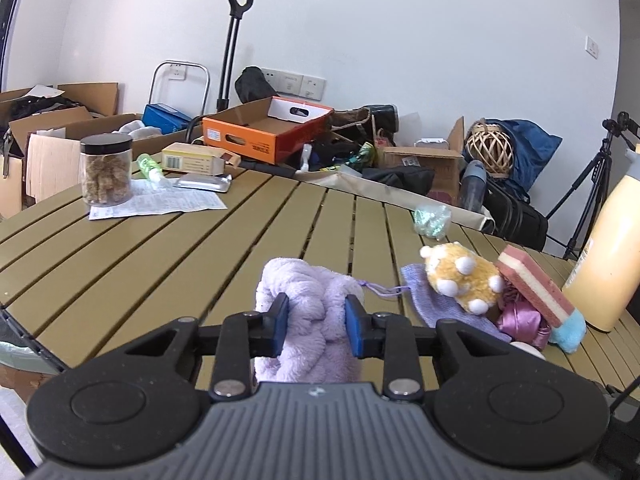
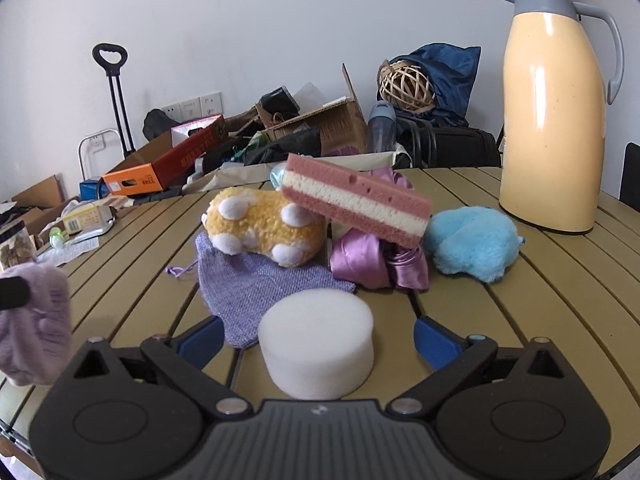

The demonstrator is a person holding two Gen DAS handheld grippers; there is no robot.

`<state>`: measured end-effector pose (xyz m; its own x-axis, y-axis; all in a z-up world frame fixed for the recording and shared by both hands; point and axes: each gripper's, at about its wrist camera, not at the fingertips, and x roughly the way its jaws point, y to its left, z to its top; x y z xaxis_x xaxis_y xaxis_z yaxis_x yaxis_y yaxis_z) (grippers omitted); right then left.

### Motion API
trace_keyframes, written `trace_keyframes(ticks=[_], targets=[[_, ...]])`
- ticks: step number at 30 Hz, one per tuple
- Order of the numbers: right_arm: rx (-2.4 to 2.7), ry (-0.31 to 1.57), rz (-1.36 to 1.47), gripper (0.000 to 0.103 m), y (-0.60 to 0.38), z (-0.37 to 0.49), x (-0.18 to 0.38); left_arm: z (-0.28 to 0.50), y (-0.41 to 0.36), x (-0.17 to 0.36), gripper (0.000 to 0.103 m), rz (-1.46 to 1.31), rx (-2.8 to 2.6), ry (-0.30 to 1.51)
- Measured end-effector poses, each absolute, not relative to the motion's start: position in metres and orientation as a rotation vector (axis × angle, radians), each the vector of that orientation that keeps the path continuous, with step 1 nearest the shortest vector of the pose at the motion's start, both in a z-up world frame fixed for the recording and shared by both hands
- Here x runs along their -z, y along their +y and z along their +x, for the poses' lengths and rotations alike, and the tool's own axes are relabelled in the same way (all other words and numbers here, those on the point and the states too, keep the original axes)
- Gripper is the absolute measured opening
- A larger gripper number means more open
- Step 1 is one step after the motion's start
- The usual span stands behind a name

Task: Collect trash
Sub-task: 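Close the left gripper on the lilac towel while the right grips the white round sponge, then lift both held items off the table and carry them down over the black bin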

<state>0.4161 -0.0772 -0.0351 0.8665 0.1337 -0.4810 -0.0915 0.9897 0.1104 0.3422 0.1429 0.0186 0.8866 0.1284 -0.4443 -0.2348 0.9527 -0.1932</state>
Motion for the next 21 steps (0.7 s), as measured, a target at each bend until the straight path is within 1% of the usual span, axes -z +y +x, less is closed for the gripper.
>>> trace_keyframes(ticks=[1,3,4,5,6,7,21], targets=[[-0.118,0.513,0.084,0.092,-0.076,0.417,0.035,0.341,0.145,-0.019,0.03,-0.247,-0.194,0.442],[-0.118,0.521,0.081,0.089,-0.074,0.419,0.037,0.339,0.15,-0.019,0.03,-0.249,-0.201,0.444],[-0.117,0.523,0.076,0.081,-0.072,0.419,0.037,0.338,0.152,-0.019,0.03,-0.249,-0.202,0.443],[-0.116,0.523,0.07,0.071,-0.071,0.418,0.037,0.337,0.154,-0.019,0.03,-0.249,-0.204,0.441],[-0.117,0.522,0.067,0.066,-0.07,0.418,0.037,0.335,0.156,-0.02,0.03,-0.249,-0.207,0.439],[-0.119,0.524,0.069,0.058,-0.07,0.418,0.038,0.334,0.158,-0.02,0.03,-0.248,-0.212,0.436],[-0.146,0.491,0.124,0.058,-0.082,0.402,0.03,0.319,0.163,-0.026,0.03,-0.268,-0.21,0.408]])
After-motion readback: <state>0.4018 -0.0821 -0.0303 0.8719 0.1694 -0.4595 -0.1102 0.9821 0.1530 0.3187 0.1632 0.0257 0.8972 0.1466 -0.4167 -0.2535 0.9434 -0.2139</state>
